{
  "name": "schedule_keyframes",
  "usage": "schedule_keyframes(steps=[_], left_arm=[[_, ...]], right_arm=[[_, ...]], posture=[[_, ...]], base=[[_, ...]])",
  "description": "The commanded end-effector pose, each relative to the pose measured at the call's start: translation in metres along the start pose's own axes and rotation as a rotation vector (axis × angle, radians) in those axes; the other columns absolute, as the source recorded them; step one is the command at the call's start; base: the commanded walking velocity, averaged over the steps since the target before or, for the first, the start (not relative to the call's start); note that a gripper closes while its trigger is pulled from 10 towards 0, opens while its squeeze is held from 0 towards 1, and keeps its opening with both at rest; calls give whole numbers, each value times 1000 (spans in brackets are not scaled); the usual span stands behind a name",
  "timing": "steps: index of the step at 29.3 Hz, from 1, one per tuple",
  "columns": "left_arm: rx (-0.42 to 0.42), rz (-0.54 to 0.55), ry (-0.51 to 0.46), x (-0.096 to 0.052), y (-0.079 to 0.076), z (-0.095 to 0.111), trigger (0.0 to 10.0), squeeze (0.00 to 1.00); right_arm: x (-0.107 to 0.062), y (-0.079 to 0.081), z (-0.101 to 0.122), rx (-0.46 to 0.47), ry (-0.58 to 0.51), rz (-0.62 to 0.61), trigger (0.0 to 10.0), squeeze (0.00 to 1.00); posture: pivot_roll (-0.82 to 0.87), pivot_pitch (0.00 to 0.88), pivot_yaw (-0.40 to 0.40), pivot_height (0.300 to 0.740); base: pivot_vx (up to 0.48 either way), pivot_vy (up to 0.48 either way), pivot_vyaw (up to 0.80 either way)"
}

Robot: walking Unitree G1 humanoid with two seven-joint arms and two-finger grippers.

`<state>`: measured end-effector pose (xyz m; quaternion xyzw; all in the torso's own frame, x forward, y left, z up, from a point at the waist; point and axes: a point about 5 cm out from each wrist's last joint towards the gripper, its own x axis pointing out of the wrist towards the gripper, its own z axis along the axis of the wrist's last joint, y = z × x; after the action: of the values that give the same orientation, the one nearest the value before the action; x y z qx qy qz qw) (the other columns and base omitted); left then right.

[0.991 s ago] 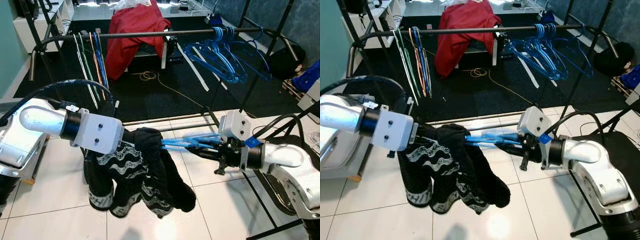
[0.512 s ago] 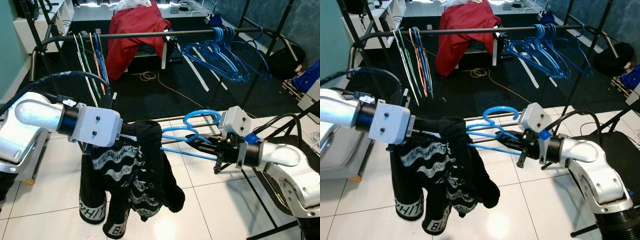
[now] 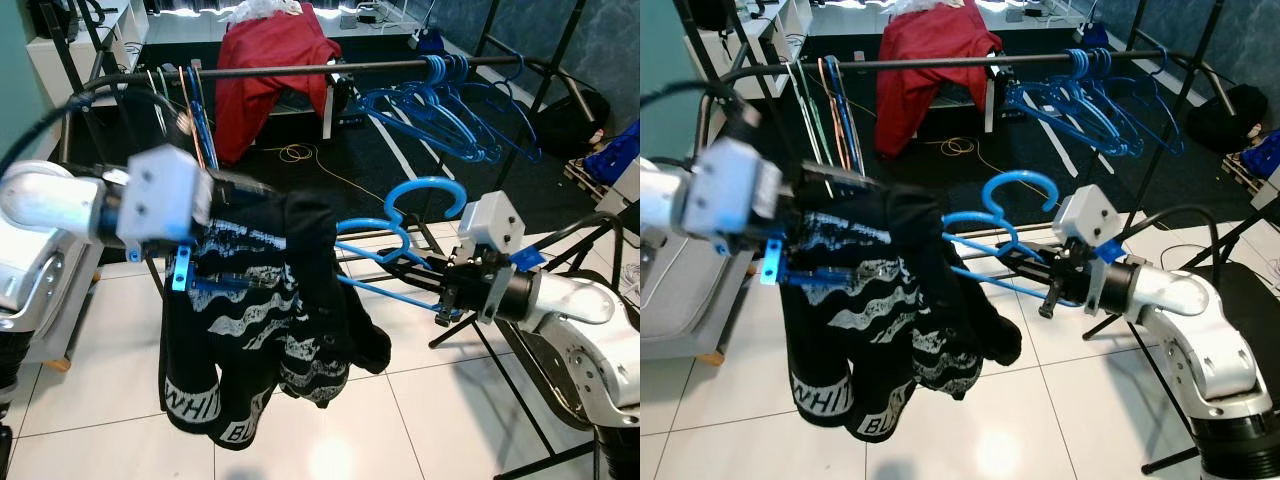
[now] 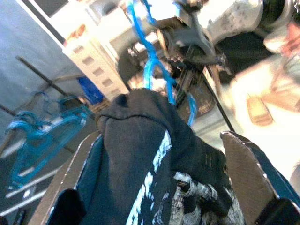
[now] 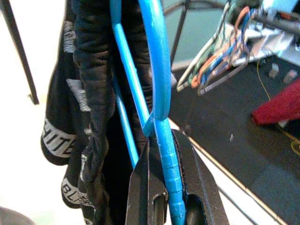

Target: Hang hanger

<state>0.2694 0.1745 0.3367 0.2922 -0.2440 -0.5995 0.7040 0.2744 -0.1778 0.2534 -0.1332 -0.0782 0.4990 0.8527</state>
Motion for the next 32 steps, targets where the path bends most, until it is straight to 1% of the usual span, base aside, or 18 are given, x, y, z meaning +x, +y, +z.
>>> schedule_keyframes(steps=[1,2,3,4,6,7,8,11,13,17,19,23,25,26,27,28,29,32], left_arm=[[-71,72,-40,-12,4,-7,10000,0],[-71,72,-40,-12,4,-7,10000,0],[-101,127,-60,-21,8,-11,10000,0],[-101,127,-60,-21,8,-11,10000,0],[-155,213,-78,-36,12,-20,10000,0],[-155,213,-78,-36,12,-20,10000,0],[-168,262,-69,-41,14,-26,10000,0],[-175,303,-54,-46,16,-31,10000,0],[-190,358,-11,-58,18,-39,10000,0],[-189,374,-2,-62,19,-40,10000,0],[-175,419,25,-77,26,-39,10000,0],[-174,441,8,-88,30,-34,10000,0],[-190,427,-18,-90,31,-31,10000,0],[-219,385,-43,-88,29,-28,10000,686],[-219,385,-43,-88,29,-28,10000,686],[-246,348,-62,-85,27,-26,10000,1000],[-256,327,-64,-81,25,-26,10000,1000],[-256,327,-64,-81,25,-26,10000,1000]], right_arm=[[-7,-2,22,-28,-99,10,0,0],[-7,-2,22,-28,-99,10,0,0],[-10,-1,25,-31,-109,19,0,0],[-10,-1,25,-31,-109,19,0,0],[-15,-1,28,-35,-109,28,0,0],[-15,-1,28,-35,-109,28,0,0],[-16,1,27,-33,-100,39,0,0],[-16,3,25,-29,-90,47,0,0],[-18,5,24,-21,-83,53,0,0],[-19,5,24,-18,-84,53,0,0],[-22,5,23,-12,-77,47,0,0],[-24,5,21,-8,-65,36,0,0],[-24,5,20,-5,-61,30,0,0],[-24,5,19,-4,-59,28,0,0],[-24,5,19,-4,-59,28,0,0],[-24,5,19,-3,-59,27,0,0],[-23,6,19,-2,-60,27,0,0],[-23,6,19,-2,-60,27,0,0]], posture=[[-74,103,15,740],[-74,103,15,740],[-75,105,16,740],[-75,105,16,740],[-78,107,17,740],[-78,107,17,740],[-78,107,17,740],[-80,109,18,740],[-82,110,20,740],[-82,110,20,740],[-82,113,21,740],[-82,113,21,740],[-82,113,21,740],[-82,115,24,740],[-82,115,24,740],[-82,115,24,740],[-82,115,24,740],[-82,115,24,740]], base=[[0,0,0],[0,0,0],[0,0,0],[0,0,0],[0,0,0],[0,0,0],[0,0,0],[0,0,0],[0,0,0],[0,0,0],[0,0,0],[0,0,0],[0,0,0],[0,0,0],[0,0,0],[0,0,0],[0,0,0],[0,0,0]])
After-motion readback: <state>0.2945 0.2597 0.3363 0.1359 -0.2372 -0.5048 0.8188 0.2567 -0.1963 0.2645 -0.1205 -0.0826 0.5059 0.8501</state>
